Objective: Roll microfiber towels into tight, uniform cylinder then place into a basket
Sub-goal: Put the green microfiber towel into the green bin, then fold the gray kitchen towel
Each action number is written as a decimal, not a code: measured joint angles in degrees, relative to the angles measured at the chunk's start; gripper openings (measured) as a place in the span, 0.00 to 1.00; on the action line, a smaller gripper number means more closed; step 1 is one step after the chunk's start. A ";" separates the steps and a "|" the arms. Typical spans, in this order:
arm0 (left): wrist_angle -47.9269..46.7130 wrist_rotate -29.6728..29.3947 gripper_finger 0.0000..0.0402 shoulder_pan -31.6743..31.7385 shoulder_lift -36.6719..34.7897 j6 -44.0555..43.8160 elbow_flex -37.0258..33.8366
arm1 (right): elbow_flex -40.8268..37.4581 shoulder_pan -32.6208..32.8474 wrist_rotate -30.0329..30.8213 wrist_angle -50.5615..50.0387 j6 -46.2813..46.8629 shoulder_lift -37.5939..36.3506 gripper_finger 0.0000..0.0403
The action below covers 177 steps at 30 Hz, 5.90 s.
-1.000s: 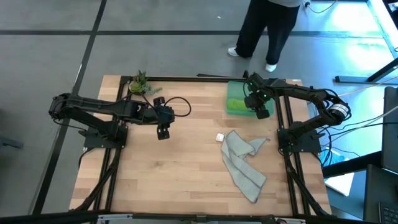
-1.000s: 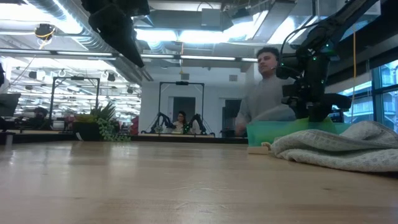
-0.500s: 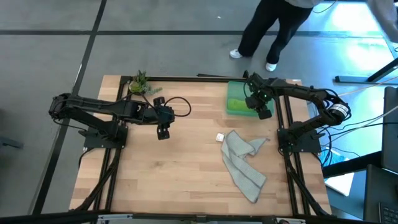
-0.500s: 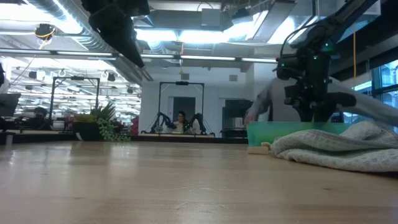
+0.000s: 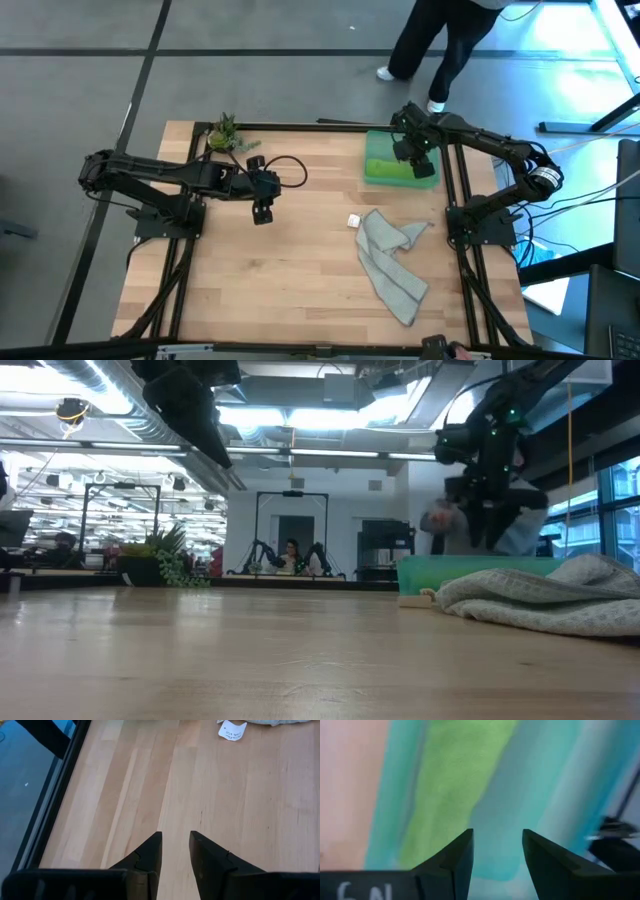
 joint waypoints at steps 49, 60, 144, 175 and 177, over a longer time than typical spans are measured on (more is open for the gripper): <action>0.05 0.48 0.23 -3.42 0.02 -1.99 0.02 | -13.88 47.80 -5.78 20.44 34.94 -0.77 0.42; 0.55 0.48 0.23 -8.62 0.02 -5.95 0.02 | -14.19 47.54 -6.11 34.23 34.66 11.81 0.42; 49.44 16.81 0.23 10.42 47.87 -1.81 7.37 | -9.10 52.55 5.32 30.62 39.45 -10.51 0.42; 38.49 16.83 0.01 10.29 45.19 0.18 7.29 | -9.08 52.50 4.90 29.68 45.44 -10.51 0.42; 37.02 16.83 0.00 10.29 44.01 0.42 7.08 | -9.05 52.50 4.88 30.04 45.40 -10.51 0.42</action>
